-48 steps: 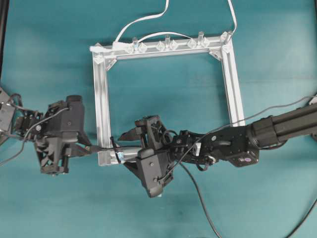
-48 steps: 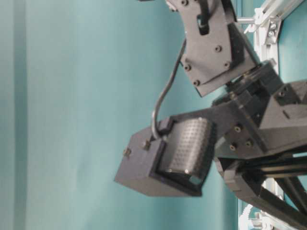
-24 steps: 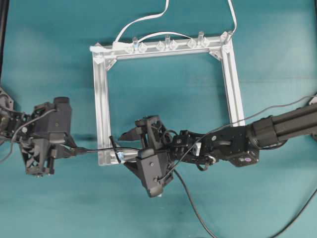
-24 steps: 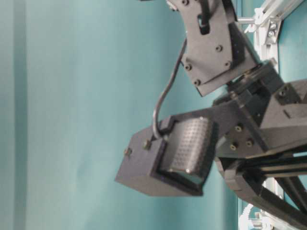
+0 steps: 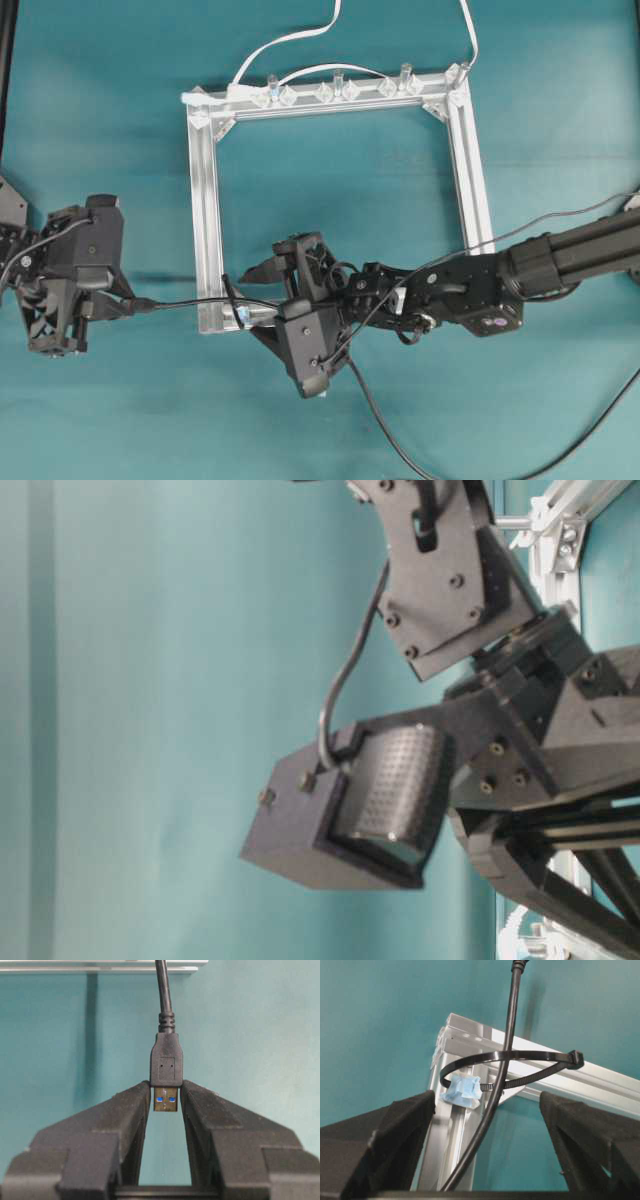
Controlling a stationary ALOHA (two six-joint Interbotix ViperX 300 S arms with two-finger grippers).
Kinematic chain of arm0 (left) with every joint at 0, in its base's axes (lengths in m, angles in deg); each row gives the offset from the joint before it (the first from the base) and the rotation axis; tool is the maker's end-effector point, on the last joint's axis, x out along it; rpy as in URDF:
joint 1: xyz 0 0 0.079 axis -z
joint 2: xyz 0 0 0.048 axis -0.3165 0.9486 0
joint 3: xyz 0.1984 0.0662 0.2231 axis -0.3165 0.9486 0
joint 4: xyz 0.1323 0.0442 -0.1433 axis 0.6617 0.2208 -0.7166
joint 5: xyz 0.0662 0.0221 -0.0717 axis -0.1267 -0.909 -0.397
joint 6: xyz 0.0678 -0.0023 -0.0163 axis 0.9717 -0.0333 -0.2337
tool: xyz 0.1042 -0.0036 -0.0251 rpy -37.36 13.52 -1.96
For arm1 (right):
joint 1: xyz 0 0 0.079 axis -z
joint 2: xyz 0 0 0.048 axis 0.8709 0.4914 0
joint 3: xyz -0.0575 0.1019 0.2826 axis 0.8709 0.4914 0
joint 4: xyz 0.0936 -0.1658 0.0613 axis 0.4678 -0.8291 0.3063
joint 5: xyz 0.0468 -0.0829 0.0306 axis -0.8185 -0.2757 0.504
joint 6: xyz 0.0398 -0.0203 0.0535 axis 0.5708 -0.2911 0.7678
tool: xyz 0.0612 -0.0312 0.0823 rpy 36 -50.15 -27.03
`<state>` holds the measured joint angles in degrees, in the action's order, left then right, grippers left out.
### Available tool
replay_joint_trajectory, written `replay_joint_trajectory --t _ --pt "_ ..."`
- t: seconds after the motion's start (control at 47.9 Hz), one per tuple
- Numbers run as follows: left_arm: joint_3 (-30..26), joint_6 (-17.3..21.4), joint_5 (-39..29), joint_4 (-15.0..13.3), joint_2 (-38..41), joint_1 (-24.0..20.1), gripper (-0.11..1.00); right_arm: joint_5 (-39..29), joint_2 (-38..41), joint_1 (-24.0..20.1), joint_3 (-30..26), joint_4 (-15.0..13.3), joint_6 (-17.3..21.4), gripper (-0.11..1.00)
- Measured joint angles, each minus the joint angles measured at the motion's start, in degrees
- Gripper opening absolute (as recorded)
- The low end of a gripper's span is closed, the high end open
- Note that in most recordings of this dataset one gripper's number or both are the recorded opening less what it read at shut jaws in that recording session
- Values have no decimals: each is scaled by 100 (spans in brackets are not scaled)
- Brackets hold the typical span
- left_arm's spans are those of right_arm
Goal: Insert the wire through the string loop located on the left side.
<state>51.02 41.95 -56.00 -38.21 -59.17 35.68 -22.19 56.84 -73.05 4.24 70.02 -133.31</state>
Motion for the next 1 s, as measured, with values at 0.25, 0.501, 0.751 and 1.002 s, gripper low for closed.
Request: replay_joint_trajectory --t 0.25,0.501,0.751,1.002 --pt "70 0 79 0 -18 0 22 0 0 9 9 0 0 99" --pt "88 0 70 0 -9 0 23 0 0 0 9 0 0 99" --pt "88 35 -26 35 -9 0 83 0 0 9 0 0 0 99" --pt "88 88 -53 53 -62 0 79 9 0 0 9 0 0 99"
